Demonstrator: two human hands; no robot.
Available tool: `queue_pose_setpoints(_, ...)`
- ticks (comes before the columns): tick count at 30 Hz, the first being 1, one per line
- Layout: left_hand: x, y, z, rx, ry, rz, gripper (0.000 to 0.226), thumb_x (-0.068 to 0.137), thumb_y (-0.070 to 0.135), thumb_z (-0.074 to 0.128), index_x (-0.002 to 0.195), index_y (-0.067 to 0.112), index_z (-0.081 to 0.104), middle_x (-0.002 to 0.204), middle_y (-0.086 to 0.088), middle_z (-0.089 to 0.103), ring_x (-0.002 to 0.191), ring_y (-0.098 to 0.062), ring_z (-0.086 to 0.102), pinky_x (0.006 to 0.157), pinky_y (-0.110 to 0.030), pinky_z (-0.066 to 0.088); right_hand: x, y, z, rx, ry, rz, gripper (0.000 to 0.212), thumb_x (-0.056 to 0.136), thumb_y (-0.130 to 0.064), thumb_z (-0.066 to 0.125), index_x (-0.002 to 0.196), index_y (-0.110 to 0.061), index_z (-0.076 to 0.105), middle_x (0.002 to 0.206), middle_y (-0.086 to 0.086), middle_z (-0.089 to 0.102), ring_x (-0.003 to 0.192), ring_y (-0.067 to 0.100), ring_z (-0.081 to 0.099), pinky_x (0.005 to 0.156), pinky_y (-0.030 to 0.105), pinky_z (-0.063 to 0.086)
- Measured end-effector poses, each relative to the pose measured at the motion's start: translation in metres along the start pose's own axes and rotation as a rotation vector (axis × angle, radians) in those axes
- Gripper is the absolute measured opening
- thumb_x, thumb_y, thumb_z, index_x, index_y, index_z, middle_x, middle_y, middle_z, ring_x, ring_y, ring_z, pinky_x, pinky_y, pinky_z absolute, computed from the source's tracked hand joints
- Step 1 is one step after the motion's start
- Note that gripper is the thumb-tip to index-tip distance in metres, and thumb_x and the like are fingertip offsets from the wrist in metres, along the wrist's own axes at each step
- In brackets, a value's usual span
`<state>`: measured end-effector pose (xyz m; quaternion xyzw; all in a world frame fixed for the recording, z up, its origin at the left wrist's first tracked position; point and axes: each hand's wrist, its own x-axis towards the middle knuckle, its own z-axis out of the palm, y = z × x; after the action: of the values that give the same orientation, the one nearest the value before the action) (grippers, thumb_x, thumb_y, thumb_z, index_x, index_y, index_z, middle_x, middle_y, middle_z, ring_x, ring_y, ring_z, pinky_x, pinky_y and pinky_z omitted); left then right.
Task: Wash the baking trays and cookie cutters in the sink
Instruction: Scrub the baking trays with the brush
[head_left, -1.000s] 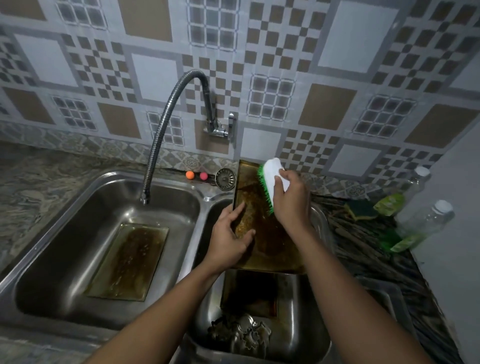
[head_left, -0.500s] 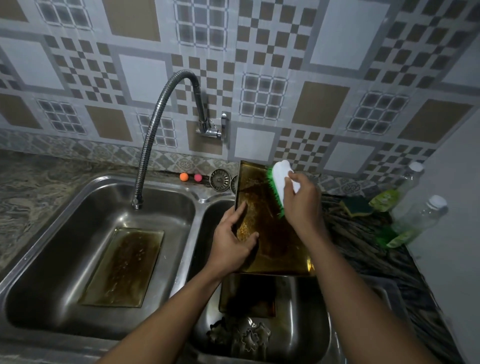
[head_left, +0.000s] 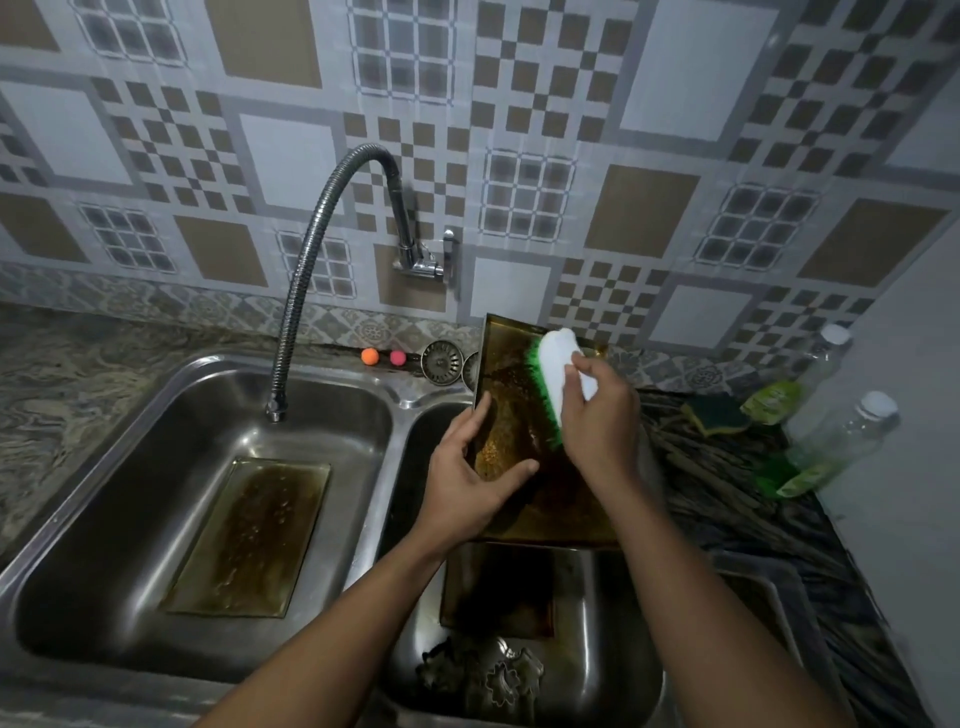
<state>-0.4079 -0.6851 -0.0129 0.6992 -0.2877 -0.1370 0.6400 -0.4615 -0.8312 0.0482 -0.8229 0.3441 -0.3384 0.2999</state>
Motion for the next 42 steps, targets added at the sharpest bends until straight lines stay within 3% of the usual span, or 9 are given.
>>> queue_pose_setpoints(8,0.006,0.005,-0.011,-0.035,0.062,0.001,0.125,0.045,0.063,0.089,0.151,0.021,0.036,0.149,0.005,0.045,0.136,-0.005,0.043,0.113,-0.038,0.04,-0.021,-0.002,-0.007,0.168,-0.109,0.012,0.023,0.096,-0.028,0.058,0.115,-0.019,0.069,0.117,-0.004,0.068,0.103,0.008,0.058,0.07,0.008,0.04)
queue_pose_setpoints(12,0.005,0.005,-0.003,-0.057,0.039,0.024,0.112,0.056,0.065,0.084,0.15,0.025,0.037,0.15,0.005,0.043,0.137,-0.005,0.041,0.112,-0.039,0.041,-0.013,0.016,-0.018,0.091,-0.013,0.029,0.025,0.096,-0.029,0.056,0.115,-0.018,0.068,0.121,-0.002,0.067,0.109,0.015,0.061,0.084,0.026,0.048)
queue_pose_setpoints(16,0.013,0.02,0.008,-0.099,0.053,0.039,0.092,0.074,0.074,0.062,0.147,0.024,0.038,0.15,-0.001,0.044,0.134,0.001,0.043,0.105,-0.014,0.04,-0.02,-0.008,-0.005,0.139,-0.049,-0.018,0.023,0.096,-0.028,0.057,0.114,-0.019,0.068,0.117,-0.004,0.067,0.098,0.008,0.059,0.074,0.022,0.045)
queue_pose_setpoints(19,0.018,0.019,0.003,-0.135,0.087,0.036,0.088,0.085,0.08,0.035,0.149,0.021,0.037,0.149,-0.005,0.046,0.137,-0.011,0.045,0.112,-0.028,0.039,-0.043,-0.016,0.002,0.209,-0.155,-0.141,0.023,0.095,-0.024,0.059,0.113,-0.015,0.069,0.115,-0.006,0.068,0.103,0.004,0.061,0.085,0.018,0.047)
queue_pose_setpoints(21,0.018,0.015,-0.004,-0.141,0.141,0.008,0.095,0.081,0.086,0.025,0.15,0.022,0.036,0.149,-0.006,0.047,0.136,-0.01,0.045,0.111,-0.022,0.038,-0.056,-0.005,-0.002,0.201,-0.206,-0.204,0.02,0.094,-0.021,0.061,0.111,-0.015,0.07,0.112,-0.007,0.069,0.104,0.002,0.061,0.087,0.014,0.046)
queue_pose_setpoints(26,0.012,0.01,-0.006,-0.132,0.15,0.027,0.095,0.084,0.084,0.023,0.15,0.017,0.037,0.151,-0.002,0.044,0.139,-0.008,0.041,0.117,-0.033,0.033,-0.046,0.018,-0.024,0.151,-0.087,-0.119,0.02,0.093,-0.017,0.062,0.111,-0.011,0.071,0.114,-0.004,0.069,0.101,-0.001,0.057,0.079,0.0,0.04)
queue_pose_setpoints(29,0.014,0.011,-0.001,-0.136,0.119,0.034,0.091,0.086,0.081,0.022,0.149,0.018,0.038,0.152,-0.001,0.043,0.141,-0.009,0.039,0.118,-0.04,0.031,-0.038,0.01,-0.018,0.165,-0.044,-0.09,0.02,0.094,-0.019,0.062,0.111,-0.013,0.071,0.115,-0.004,0.069,0.103,0.002,0.059,0.082,0.012,0.046)
queue_pose_setpoints(36,0.026,0.005,-0.014,-0.197,0.116,-0.02,0.108,0.071,0.095,0.013,0.15,0.025,0.036,0.156,-0.001,0.037,0.144,-0.018,0.035,0.119,-0.051,0.024,-0.066,-0.001,-0.003,0.304,-0.356,-0.337,0.017,0.09,-0.021,0.064,0.103,-0.013,0.072,0.106,-0.009,0.072,0.101,-0.003,0.063,0.087,0.019,0.05)
queue_pose_setpoints(42,0.018,0.001,-0.016,-0.218,0.094,0.043,0.114,0.075,0.092,0.019,0.148,0.007,0.037,0.152,-0.005,0.042,0.139,-0.008,0.041,0.116,-0.033,0.033,-0.059,0.022,-0.034,0.197,-0.574,-0.351,0.018,0.082,-0.031,0.068,0.095,-0.022,0.076,0.094,-0.022,0.07,0.089,-0.004,0.066,0.072,0.015,0.048)
